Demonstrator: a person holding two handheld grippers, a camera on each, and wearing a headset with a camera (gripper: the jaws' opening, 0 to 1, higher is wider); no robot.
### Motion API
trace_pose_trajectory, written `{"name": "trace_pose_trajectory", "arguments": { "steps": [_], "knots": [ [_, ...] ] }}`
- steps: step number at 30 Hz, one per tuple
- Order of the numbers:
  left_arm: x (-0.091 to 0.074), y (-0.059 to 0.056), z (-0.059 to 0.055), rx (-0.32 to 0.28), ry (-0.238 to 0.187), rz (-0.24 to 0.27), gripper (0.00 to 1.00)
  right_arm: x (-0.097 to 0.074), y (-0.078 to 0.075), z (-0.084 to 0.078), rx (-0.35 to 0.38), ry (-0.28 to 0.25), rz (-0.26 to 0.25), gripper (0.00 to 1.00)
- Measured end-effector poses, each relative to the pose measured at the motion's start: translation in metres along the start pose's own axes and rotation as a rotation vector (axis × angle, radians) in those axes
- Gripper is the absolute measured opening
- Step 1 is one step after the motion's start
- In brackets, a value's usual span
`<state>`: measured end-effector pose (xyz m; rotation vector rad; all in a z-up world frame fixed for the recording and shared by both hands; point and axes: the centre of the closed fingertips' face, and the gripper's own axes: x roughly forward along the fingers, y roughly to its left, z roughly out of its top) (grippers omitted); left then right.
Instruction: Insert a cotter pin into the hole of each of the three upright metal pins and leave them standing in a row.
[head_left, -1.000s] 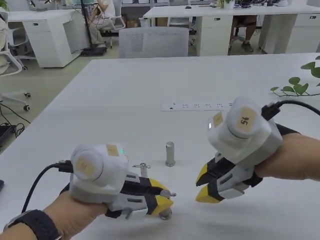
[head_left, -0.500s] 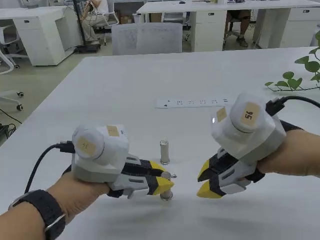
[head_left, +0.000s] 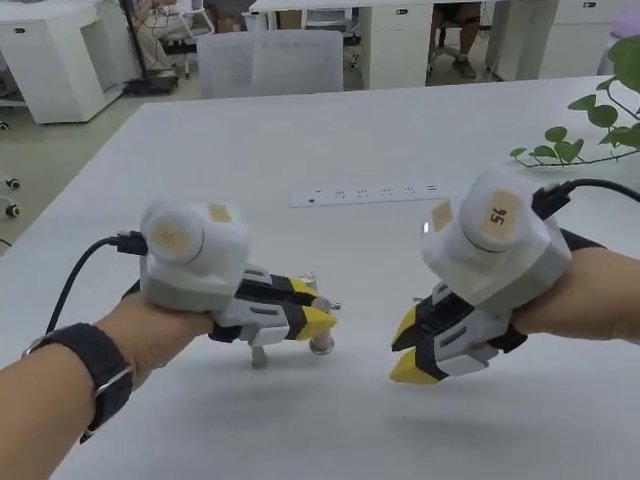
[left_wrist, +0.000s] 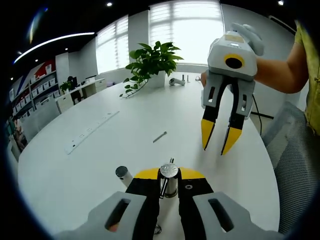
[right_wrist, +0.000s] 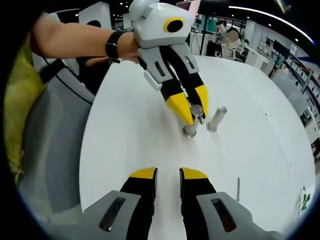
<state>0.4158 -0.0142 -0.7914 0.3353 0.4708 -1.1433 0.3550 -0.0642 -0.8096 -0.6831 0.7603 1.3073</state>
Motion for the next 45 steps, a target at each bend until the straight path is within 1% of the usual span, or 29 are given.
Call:
{"name": "trace_pose_trajectory", "arguments": {
  "steps": [5,11,13,22,28,34,36,45],
  "knots": [
    [0.007,-0.001,-0.006,-0.008,0.019,-0.014,0.1,0.002,-0.001,-0.002,0.01,-0.005,0.002,0.19],
    [0.013,-0.006,-0.013,-0.003,0.039,-0.027,0.1,0.004,-0.001,-0.003,0.012,-0.01,0.006,0.19],
    [0.014,-0.005,-0.017,0.0,0.047,-0.029,0.1,0.005,0.0,-0.003,0.012,-0.012,0.008,0.19],
    [0.013,-0.005,-0.022,0.004,0.058,-0.027,0.1,0.008,0.002,-0.002,0.011,-0.016,0.012,0.19],
    [0.013,-0.004,-0.021,-0.001,0.048,-0.026,0.1,0.008,0.003,-0.002,0.012,-0.017,0.014,0.19],
    [0.014,-0.004,-0.022,0.008,0.028,-0.024,0.11,0.009,0.003,-0.001,0.012,-0.02,0.015,0.19],
    [0.014,-0.005,-0.021,-0.001,0.019,-0.027,0.11,0.009,0.004,-0.001,0.012,-0.02,0.016,0.19],
    [0.015,-0.006,-0.02,0.005,0.015,-0.035,0.12,0.008,0.004,-0.001,0.012,-0.022,0.016,0.19]
  ]
}}
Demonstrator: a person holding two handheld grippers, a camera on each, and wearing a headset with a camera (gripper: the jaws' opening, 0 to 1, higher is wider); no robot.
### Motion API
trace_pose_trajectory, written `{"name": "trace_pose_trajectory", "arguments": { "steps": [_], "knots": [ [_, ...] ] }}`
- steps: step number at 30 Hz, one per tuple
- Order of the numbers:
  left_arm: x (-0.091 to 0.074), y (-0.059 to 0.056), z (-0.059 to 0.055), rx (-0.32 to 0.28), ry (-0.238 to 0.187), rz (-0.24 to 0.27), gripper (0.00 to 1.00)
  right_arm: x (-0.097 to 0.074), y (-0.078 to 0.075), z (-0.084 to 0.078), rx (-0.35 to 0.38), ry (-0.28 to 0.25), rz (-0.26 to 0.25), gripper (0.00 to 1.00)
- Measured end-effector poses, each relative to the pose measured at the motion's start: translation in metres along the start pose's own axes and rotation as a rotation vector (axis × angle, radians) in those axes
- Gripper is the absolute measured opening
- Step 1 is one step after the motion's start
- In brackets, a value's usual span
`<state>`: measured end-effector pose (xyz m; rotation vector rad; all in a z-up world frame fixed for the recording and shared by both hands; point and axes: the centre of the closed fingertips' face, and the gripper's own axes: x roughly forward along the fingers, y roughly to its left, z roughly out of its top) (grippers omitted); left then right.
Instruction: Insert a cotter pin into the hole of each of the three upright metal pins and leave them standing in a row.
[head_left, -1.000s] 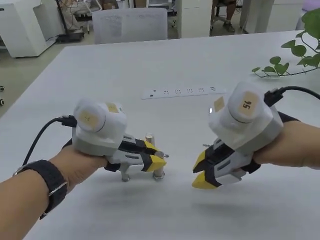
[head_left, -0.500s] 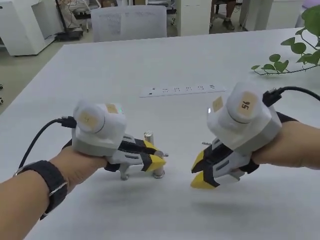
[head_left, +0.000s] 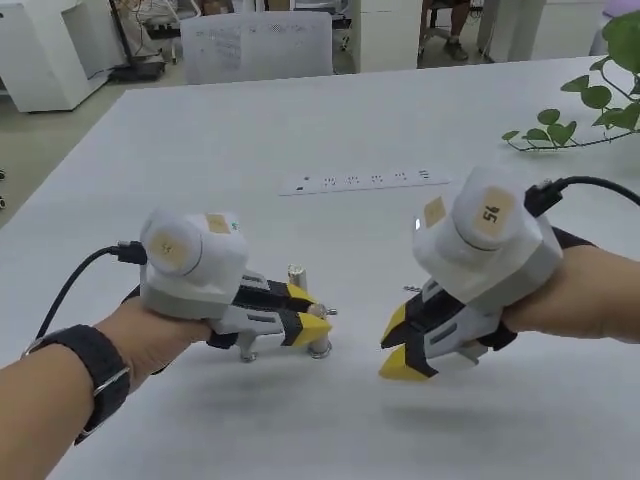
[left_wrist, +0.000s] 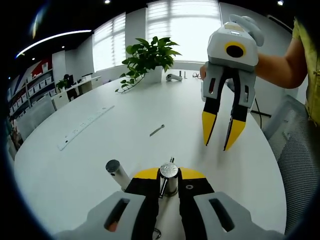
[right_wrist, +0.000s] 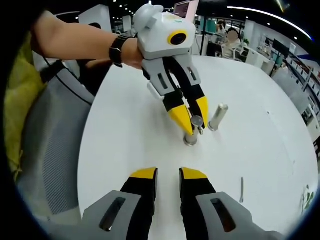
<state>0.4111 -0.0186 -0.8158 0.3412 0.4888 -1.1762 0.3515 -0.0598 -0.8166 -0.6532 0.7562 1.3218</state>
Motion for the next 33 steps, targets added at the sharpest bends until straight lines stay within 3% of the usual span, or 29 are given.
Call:
{"name": "trace_pose_trajectory", "arguments": {
  "steps": [18,24,28,33],
  "knots": [
    [-0.006,-0.003,0.008,-0.018,-0.036,-0.001,0.28,0.001,0.002,-0.001,0.005,0.001,0.002,0.19],
    [-0.016,-0.003,0.024,-0.026,-0.084,0.009,0.3,0.002,0.003,-0.001,0.009,0.002,0.004,0.19],
    [-0.028,-0.001,0.042,-0.021,-0.133,0.01,0.3,0.003,0.004,0.0,0.011,0.0,0.007,0.19],
    [-0.042,0.018,0.055,-0.005,-0.146,0.039,0.3,0.003,0.003,0.001,0.014,-0.002,0.004,0.19]
  ]
}}
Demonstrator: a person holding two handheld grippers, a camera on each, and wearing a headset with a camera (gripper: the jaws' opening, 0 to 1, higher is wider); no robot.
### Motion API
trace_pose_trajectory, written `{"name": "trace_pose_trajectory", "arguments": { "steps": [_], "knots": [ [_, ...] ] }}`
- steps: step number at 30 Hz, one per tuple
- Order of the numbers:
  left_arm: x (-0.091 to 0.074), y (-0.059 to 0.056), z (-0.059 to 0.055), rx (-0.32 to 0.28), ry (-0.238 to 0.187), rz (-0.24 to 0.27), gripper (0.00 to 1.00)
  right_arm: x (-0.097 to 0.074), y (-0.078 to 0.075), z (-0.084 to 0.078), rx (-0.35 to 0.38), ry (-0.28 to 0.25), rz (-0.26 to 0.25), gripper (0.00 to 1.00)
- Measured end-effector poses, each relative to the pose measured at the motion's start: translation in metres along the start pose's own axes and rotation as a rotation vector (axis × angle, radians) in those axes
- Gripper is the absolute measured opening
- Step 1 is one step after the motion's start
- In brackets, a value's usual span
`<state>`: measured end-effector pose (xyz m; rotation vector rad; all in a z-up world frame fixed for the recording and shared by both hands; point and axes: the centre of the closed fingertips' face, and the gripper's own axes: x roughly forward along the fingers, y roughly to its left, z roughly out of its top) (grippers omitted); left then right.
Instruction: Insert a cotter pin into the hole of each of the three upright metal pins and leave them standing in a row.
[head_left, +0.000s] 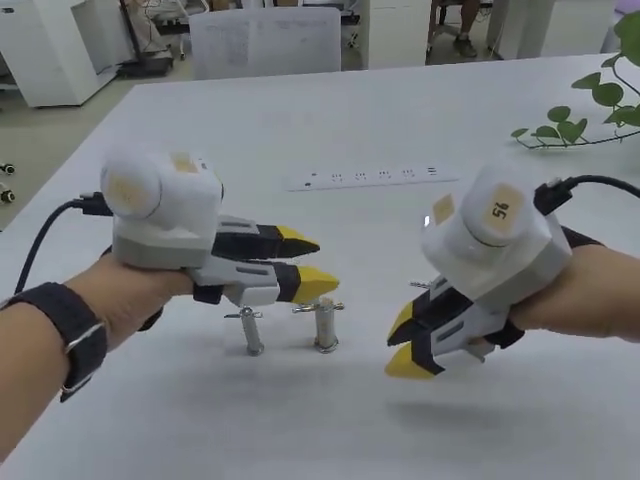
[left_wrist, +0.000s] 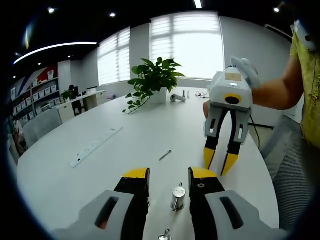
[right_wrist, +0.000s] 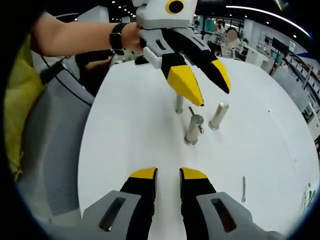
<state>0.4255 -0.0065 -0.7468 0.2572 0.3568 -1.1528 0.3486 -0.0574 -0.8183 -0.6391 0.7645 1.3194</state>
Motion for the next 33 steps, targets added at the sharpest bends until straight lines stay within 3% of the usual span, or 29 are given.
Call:
{"name": "trace_pose_trajectory", "arguments": {
  "steps": [3,5,10,16,23,27,33],
  "knots": [
    [-0.003,0.017,0.003,-0.012,-0.012,0.032,0.3,-0.001,0.0,0.0,0.005,-0.005,-0.002,0.19],
    [-0.002,0.023,0.003,-0.015,-0.01,0.038,0.31,-0.001,0.0,-0.001,0.008,-0.003,-0.005,0.19],
    [0.005,0.038,-0.011,-0.043,0.028,0.048,0.31,-0.003,-0.001,-0.006,0.021,0.002,-0.01,0.19],
    [0.017,0.044,-0.028,-0.073,0.066,0.043,0.31,-0.004,0.0,-0.013,0.037,0.005,-0.014,0.19],
    [0.028,0.043,-0.046,-0.09,0.113,0.035,0.3,-0.007,-0.003,-0.017,0.048,0.006,-0.02,0.19],
    [0.031,0.041,-0.05,-0.094,0.122,0.026,0.28,-0.008,-0.004,-0.02,0.056,0.007,-0.024,0.2],
    [0.032,0.042,-0.054,-0.102,0.13,0.027,0.25,-0.01,-0.005,-0.018,0.076,-0.032,-0.031,0.25]
  ]
}}
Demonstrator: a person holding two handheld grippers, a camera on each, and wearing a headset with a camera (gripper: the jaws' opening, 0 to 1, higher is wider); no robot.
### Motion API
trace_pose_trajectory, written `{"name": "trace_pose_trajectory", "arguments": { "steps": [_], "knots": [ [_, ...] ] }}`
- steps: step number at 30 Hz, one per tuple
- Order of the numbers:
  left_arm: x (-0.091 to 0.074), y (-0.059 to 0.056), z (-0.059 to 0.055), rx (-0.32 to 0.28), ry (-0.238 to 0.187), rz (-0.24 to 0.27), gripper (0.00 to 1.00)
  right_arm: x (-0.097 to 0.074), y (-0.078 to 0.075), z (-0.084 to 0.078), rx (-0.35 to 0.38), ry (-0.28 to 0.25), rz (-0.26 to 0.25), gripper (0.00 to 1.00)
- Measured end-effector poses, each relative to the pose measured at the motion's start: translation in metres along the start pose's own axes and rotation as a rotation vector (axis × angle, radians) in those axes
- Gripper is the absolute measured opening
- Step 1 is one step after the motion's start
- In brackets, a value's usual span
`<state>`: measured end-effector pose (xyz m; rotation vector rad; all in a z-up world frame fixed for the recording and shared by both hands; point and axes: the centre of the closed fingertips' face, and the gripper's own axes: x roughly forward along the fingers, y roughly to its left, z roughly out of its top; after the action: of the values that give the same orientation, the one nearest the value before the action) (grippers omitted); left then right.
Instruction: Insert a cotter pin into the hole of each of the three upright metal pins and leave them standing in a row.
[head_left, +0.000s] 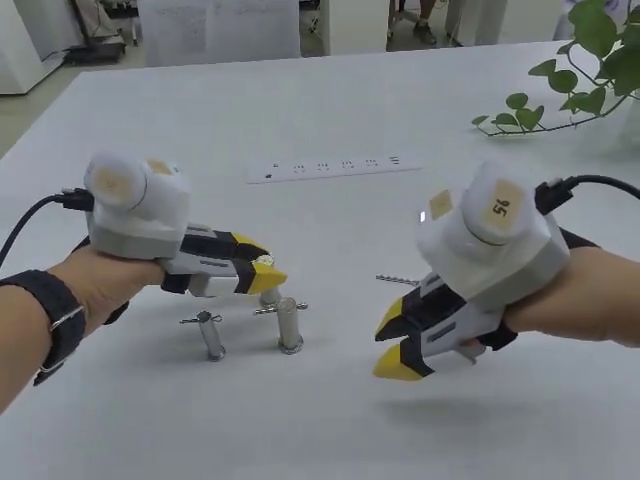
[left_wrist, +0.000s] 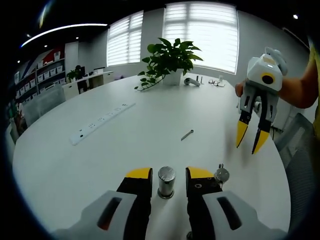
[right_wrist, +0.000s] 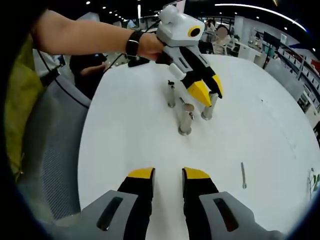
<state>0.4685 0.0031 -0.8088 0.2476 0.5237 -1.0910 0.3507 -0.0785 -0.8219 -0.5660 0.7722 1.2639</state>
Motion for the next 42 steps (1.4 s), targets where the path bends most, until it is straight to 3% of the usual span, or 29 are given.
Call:
{"name": "trace_pose_trajectory", "arguments": {
  "steps": [7,11,18,20,31,42],
  "knots": [
    [0.002,-0.001,-0.004,-0.002,0.006,-0.005,0.23,0.0,-0.002,0.002,0.013,-0.081,-0.042,0.38],
    [0.003,0.0,-0.005,-0.006,0.006,-0.004,0.21,-0.004,-0.002,0.009,0.004,-0.168,-0.075,0.43],
    [0.004,0.0,-0.006,-0.009,0.005,-0.004,0.2,-0.007,-0.001,0.009,0.029,-0.238,-0.103,0.54],
    [0.004,0.0,-0.006,-0.01,0.005,-0.001,0.2,-0.008,0.0,0.012,0.039,-0.283,-0.108,0.6],
    [0.006,0.002,-0.006,-0.008,0.003,0.006,0.17,-0.012,-0.004,0.019,0.069,-0.363,-0.149,0.77],
    [0.006,0.002,-0.007,0.005,0.007,0.006,0.12,-0.013,-0.007,0.021,0.076,-0.387,-0.165,0.86]
  ]
}}
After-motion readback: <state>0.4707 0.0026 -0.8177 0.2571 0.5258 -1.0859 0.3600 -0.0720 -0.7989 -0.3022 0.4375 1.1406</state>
